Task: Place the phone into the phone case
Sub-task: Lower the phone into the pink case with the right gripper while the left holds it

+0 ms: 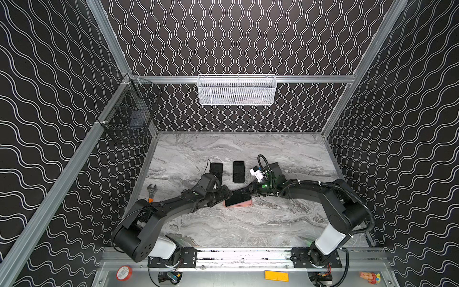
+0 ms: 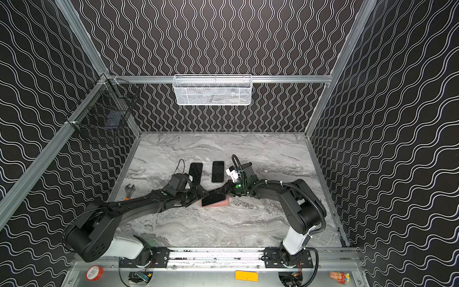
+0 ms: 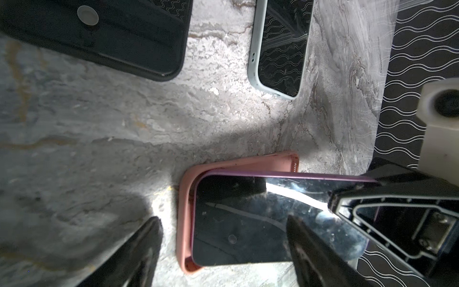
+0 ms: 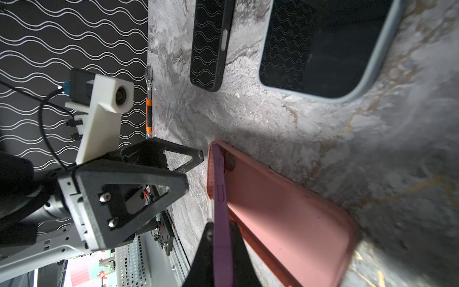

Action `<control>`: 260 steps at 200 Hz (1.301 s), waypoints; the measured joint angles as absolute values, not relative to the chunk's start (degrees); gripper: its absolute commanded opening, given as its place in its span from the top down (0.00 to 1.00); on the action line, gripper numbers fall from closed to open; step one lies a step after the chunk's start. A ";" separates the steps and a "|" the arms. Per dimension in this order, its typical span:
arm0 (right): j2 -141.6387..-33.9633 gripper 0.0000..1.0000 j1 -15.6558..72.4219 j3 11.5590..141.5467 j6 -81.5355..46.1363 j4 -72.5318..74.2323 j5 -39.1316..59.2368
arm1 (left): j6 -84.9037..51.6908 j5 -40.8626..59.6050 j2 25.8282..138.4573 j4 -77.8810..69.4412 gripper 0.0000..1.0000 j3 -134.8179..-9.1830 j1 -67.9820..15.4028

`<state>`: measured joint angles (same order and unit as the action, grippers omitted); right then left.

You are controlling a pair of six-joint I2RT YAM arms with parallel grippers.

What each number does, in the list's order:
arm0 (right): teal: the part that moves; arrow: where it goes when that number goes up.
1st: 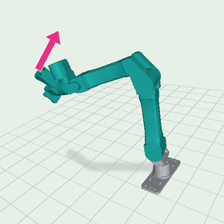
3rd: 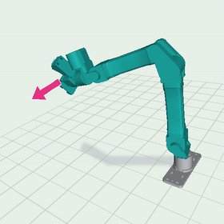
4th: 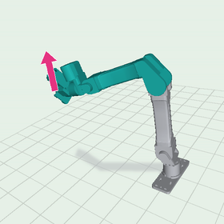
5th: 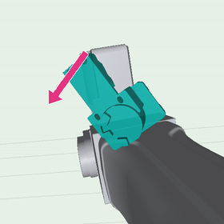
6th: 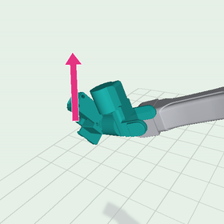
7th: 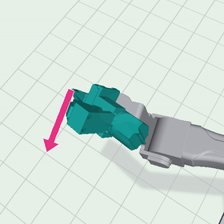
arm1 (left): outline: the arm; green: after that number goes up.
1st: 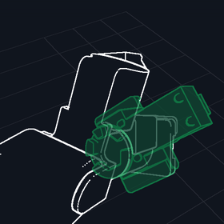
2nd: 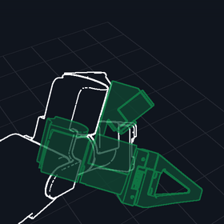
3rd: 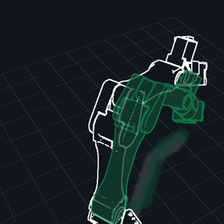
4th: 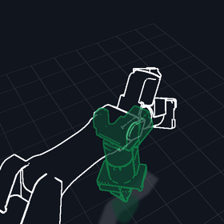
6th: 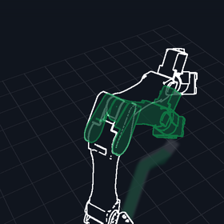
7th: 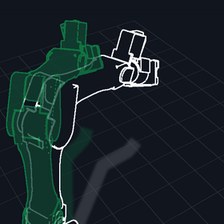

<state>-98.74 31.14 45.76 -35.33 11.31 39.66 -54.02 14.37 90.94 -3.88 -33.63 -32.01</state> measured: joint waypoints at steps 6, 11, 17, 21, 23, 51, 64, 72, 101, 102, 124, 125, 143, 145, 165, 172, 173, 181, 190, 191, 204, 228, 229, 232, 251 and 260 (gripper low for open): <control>-98.74 0.96 31.20 45.76 -35.33 11.27 39.51 | -54.04 14.59 91.07 -4.25 0.17 -33.63 -32.01; -98.74 0.96 31.24 45.76 -35.33 11.22 39.29 | -54.06 14.74 91.24 -4.60 0.17 -33.63 -32.01; -98.74 0.95 31.29 45.76 -35.33 11.20 39.09 | -54.13 14.83 91.39 -4.84 0.17 -33.63 -32.01; -98.76 0.95 31.33 45.76 -35.33 11.20 39.00 | -54.19 14.92 91.48 -4.97 0.17 -33.63 -32.01; -98.78 0.95 31.33 45.76 -35.33 11.20 38.92 | -54.19 14.98 91.50 -4.99 0.17 -33.63 -32.01; -99.29 0.94 31.68 45.76 -35.35 11.46 38.48 | -54.22 15.27 92.20 -5.50 0.17 -33.71 -31.99; -99.48 0.94 32.12 45.89 -35.35 11.73 38.15 | -54.22 15.42 92.40 -5.56 0.17 -33.85 -31.99; -99.59 0.94 32.38 46.02 -35.35 11.77 37.87 | -54.22 15.42 92.53 -5.69 0.17 -33.89 -31.99; -99.94 0.91 33.04 46.48 -35.33 11.86 36.95 | -54.24 15.59 92.92 -6.07 0.17 -34.06 -31.99; -99.96 0.91 33.06 46.48 -35.33 11.86 36.93 | -54.24 15.59 92.92 -6.11 0.17 -34.06 -31.99; -99.96 0.89 33.32 46.48 -35.29 12.01 36.21 | -54.24 15.59 93.30 -6.50 0.17 -34.09 -31.99; -99.96 0.89 33.34 46.48 -35.29 12.01 36.12 | -54.24 15.59 93.32 -6.52 0.17 -34.09 -31.99; -99.90 0.87 33.58 46.13 -34.94 12.08 34.76 | -54.26 15.59 93.34 -6.63 0.17 -34.09 -31.99; -99.88 0.87 33.61 46.09 -34.94 12.08 34.61 | -54.26 15.59 93.34 -6.63 0.17 -34.09 -31.99; -99.88 0.85 33.80 45.76 -34.70 12.03 33.41 | -54.46 15.59 93.32 -6.61 0.17 -34.15 -31.99; -99.88 0.84 33.80 45.74 -34.59 12.03 33.12 | -54.46 15.59 93.32 -6.59 0.17 -34.17 -31.99; -99.88 0.84 33.82 45.71 -34.52 12.03 33.08 | -54.46 15.59 93.32 -6.59 0.17 -34.17 -31.99; -99.88 0.82 33.93 45.60 -34.46 12.03 32.51 | -54.46 15.59 93.32 -6.59 0.17 -34.20 -31.99; -99.94 0.80 34.02 45.34 -34.46 12.03 31.75 | -54.48 15.59 93.32 -6.52 0.17 -34.28 -31.99; -99.98 0.80 34.04 45.32 -34.44 12.01 31.62 | -54.48 15.59 93.32 -6.52 0.17 -34.28 -31.99; -100.42 0.77 34.11 45.10 -34.17 11.94 30.52 | -54.48 15.57 93.32 -6.37 0.17 -34.50 -31.99; -100.75 0.73 34.35 44.77 -34.02 11.68 28.86 | -55.09 15.57 93.32 -6.37 0.17 -34.54 -31.99; -100.77 0.73 34.35 44.77 -34.02 11.66 28.84 | -55.09 15.57 93.32 -6.37 0.17 -34.54 -31.99; -100.82 0.73 34.37 44.75 -34.02 11.60 28.73 | -55.09 15.57 93.32 -6.37 0.16 -34.57 -31.99; -100.88 0.68 34.50 44.71 -33.89 11.22 27.90 | -55.09 15.59 93.36 -6.28 0.16 -34.76 -31.99; -100.92 0.65 34.57 44.71 -33.78 10.55 27.31 | -55.09 15.64 93.43 -6.37 0.16 -34.87 -31.99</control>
<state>-100.92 34.57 44.71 -33.78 10.55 27.31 -55.09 15.64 93.43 -6.37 -34.87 -31.99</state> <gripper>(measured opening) 0.322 0.841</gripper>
